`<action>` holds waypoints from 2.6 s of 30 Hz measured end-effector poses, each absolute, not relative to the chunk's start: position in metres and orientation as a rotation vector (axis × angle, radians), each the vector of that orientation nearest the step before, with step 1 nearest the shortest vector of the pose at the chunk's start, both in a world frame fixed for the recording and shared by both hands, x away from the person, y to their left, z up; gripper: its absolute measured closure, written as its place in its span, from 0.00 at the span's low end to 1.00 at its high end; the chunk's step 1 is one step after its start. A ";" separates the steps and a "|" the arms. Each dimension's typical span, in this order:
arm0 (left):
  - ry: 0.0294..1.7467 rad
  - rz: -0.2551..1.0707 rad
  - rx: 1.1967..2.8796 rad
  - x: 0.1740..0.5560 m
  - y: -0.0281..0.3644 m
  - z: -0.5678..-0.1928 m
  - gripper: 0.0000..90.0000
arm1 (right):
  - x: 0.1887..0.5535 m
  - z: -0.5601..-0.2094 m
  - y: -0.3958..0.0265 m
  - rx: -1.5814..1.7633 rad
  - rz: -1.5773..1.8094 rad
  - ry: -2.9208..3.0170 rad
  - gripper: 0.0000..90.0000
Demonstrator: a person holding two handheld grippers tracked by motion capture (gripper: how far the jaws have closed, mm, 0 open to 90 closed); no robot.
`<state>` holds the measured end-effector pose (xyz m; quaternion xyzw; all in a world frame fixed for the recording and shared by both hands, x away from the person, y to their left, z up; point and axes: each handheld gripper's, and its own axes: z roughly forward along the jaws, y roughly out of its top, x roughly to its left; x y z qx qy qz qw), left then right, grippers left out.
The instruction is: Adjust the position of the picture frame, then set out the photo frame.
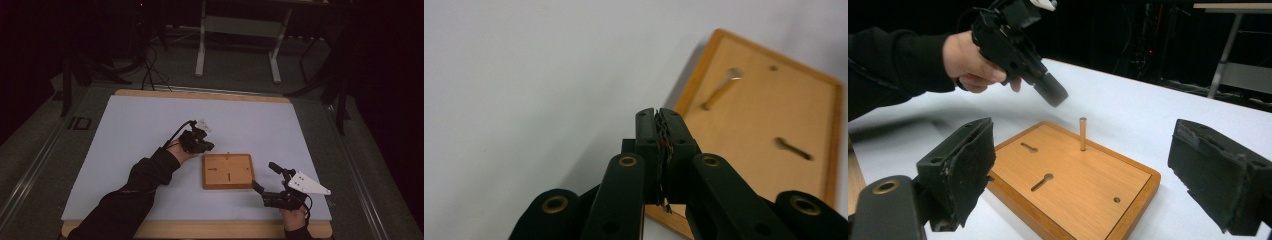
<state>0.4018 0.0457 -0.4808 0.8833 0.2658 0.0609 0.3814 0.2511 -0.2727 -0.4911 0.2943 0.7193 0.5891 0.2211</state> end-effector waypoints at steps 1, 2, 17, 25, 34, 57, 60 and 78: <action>0.671 0.161 2.254 0.400 0.046 -0.479 0.98 | 0.251 -0.491 -0.273 0.810 1.629 1.988 0.12; 0.666 0.152 2.243 0.398 0.047 -0.477 0.98 | 0.251 -0.491 -0.272 0.810 1.628 1.989 0.12; 0.560 0.079 2.182 0.376 0.046 -0.470 0.85 | 0.251 -0.491 -0.272 0.809 1.625 1.991 0.12; 0.543 0.050 2.170 0.372 0.037 -0.480 0.76 | 0.251 -0.490 -0.272 0.806 1.623 1.990 0.12; 0.562 0.112 2.192 0.377 0.026 -0.490 0.65 | 0.251 -0.491 -0.272 0.805 1.621 1.996 0.12; 0.585 0.151 2.210 0.390 -0.002 -0.501 0.67 | 0.251 -0.491 -0.273 0.807 1.627 2.010 0.12; 0.589 0.141 2.222 0.391 -0.005 -0.502 0.73 | 0.251 -0.491 -0.273 0.806 1.627 2.012 0.13; 0.556 0.170 2.243 0.389 -0.007 -0.502 0.89 | 0.251 -0.491 -0.273 0.804 1.620 2.014 0.13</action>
